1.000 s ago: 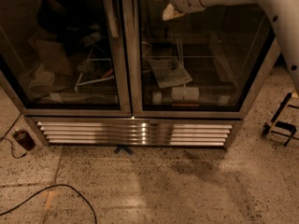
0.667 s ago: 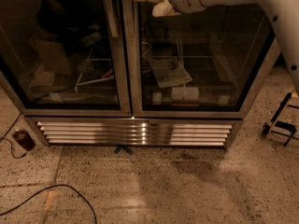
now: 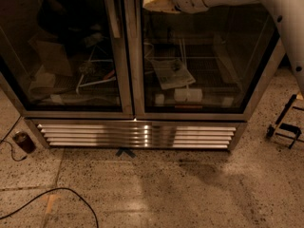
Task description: Pick orange can from middle drawer and place on counter
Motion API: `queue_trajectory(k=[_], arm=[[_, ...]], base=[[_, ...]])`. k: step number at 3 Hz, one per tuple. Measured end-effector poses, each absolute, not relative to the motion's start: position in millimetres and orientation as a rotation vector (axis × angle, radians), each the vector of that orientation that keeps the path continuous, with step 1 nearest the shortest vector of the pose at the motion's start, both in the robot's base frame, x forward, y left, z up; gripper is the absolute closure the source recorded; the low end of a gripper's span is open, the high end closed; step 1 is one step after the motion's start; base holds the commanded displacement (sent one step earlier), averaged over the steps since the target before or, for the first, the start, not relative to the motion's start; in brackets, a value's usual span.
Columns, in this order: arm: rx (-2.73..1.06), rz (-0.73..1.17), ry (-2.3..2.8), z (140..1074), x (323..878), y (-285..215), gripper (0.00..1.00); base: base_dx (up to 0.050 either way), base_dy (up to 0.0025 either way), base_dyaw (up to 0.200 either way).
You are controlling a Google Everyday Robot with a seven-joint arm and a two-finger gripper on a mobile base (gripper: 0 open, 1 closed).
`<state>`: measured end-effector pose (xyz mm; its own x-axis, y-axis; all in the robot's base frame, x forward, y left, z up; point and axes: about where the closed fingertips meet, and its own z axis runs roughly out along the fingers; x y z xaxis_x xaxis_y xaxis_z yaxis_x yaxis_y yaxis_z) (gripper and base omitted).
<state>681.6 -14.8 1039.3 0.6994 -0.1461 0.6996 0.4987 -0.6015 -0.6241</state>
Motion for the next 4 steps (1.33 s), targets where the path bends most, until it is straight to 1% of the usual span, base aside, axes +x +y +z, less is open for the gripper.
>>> queue_trajectory(k=[1,4], arm=[[-2.021,-0.920,-0.272,1038.9,672.6,-12.8,1.00],[-1.984,-0.849,-0.292,1052.1,628.8,-5.0,1.00]], base=[[0.000,0.00000,0.000],[0.000,0.00000,0.000]])
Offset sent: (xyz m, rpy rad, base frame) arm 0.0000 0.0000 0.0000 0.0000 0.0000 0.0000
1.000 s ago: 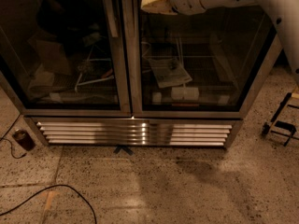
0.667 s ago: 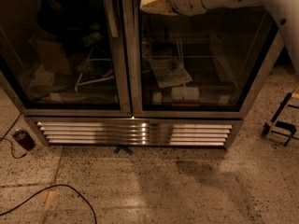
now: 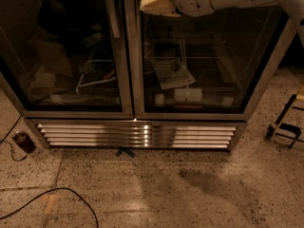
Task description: Pick orange can from middle drawer and place on counter
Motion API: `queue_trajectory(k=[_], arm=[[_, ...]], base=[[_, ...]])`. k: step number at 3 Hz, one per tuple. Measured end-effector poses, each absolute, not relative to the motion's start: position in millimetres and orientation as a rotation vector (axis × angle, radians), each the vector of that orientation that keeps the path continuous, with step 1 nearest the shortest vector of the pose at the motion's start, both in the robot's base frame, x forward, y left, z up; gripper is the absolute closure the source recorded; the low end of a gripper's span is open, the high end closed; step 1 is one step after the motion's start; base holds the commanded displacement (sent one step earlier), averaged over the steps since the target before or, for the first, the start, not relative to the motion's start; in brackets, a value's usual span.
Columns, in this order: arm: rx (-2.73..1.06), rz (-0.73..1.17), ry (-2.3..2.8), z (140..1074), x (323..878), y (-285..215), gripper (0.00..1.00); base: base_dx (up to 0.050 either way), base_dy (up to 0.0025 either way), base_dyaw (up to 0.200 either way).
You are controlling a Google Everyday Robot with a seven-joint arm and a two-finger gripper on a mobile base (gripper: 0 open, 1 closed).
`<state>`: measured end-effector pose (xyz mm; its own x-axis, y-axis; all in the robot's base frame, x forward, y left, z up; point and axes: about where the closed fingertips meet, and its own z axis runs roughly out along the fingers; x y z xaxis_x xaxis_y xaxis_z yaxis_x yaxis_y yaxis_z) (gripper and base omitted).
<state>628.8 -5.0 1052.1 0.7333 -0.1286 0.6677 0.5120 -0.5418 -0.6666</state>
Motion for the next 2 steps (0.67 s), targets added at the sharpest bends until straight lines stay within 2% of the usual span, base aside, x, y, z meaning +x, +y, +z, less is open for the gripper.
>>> queue_trajectory(k=[2], arm=[[-1.965,-0.808,-0.289,1067.8,583.7,-7.2,1.00]], base=[[0.000,0.00000,0.000]])
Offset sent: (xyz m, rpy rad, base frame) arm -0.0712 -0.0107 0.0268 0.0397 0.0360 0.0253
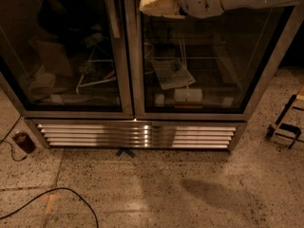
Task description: Pick orange can from middle drawer and place on counter
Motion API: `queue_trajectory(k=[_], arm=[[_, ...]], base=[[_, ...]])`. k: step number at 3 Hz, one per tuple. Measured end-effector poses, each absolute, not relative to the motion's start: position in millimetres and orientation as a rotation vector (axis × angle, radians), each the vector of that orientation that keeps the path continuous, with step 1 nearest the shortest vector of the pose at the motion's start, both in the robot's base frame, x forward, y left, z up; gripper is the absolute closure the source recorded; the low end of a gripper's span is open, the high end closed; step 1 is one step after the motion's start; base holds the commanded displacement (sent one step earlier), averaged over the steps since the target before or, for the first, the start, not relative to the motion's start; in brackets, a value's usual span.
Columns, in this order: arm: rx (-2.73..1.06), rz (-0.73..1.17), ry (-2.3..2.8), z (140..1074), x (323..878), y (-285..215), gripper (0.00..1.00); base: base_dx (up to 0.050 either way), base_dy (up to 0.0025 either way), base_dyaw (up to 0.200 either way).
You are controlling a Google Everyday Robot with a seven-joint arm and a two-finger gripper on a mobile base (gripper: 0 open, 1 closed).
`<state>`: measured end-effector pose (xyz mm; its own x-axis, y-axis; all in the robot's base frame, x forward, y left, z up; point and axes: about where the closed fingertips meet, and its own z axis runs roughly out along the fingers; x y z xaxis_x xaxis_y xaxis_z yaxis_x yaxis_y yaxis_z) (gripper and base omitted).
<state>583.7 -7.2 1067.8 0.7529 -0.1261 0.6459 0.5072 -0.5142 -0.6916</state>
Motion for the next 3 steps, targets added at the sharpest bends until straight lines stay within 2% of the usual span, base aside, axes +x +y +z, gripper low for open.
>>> queue_trajectory(k=[3], arm=[[-1.956,-0.753,-0.302,1093.4,522.9,-9.5,1.00]], base=[[0.000,0.00000,0.000]])
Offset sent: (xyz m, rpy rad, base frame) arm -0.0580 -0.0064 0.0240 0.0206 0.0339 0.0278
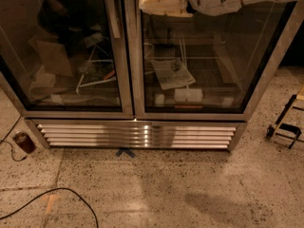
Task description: Pick orange can from middle drawer and place on counter
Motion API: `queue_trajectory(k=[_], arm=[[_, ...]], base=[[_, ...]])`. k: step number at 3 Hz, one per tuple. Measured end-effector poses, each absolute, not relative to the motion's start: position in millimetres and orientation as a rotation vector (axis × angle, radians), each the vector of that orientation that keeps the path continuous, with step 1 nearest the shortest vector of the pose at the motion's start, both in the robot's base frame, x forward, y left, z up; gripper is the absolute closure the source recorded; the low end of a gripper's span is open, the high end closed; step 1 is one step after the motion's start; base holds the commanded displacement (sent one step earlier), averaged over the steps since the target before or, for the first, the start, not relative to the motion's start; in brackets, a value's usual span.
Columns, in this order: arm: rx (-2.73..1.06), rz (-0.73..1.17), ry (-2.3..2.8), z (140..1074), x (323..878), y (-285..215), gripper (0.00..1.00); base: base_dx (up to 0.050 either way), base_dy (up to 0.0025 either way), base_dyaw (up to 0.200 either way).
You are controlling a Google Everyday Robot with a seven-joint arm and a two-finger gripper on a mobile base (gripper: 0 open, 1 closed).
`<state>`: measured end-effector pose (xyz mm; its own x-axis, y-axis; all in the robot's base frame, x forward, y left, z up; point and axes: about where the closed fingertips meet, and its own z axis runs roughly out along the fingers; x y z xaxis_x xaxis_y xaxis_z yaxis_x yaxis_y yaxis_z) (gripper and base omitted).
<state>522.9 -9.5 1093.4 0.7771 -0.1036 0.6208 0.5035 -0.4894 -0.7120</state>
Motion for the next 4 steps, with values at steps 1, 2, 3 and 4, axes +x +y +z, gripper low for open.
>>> queue_trajectory(k=[1,2,3,4], arm=[[-1.957,-0.752,-0.302,1093.7,522.2,-9.6,1.00],[-1.964,-0.775,-0.316,1090.8,535.1,-6.1,1.00],[-1.958,-0.834,-0.327,1086.0,567.8,0.3,1.00],[-1.955,-0.865,-0.329,1081.6,588.0,4.7,1.00]], base=[[0.000,0.00000,0.000],[0.000,0.00000,0.000],[0.000,0.00000,0.000],[0.000,0.00000,0.000]])
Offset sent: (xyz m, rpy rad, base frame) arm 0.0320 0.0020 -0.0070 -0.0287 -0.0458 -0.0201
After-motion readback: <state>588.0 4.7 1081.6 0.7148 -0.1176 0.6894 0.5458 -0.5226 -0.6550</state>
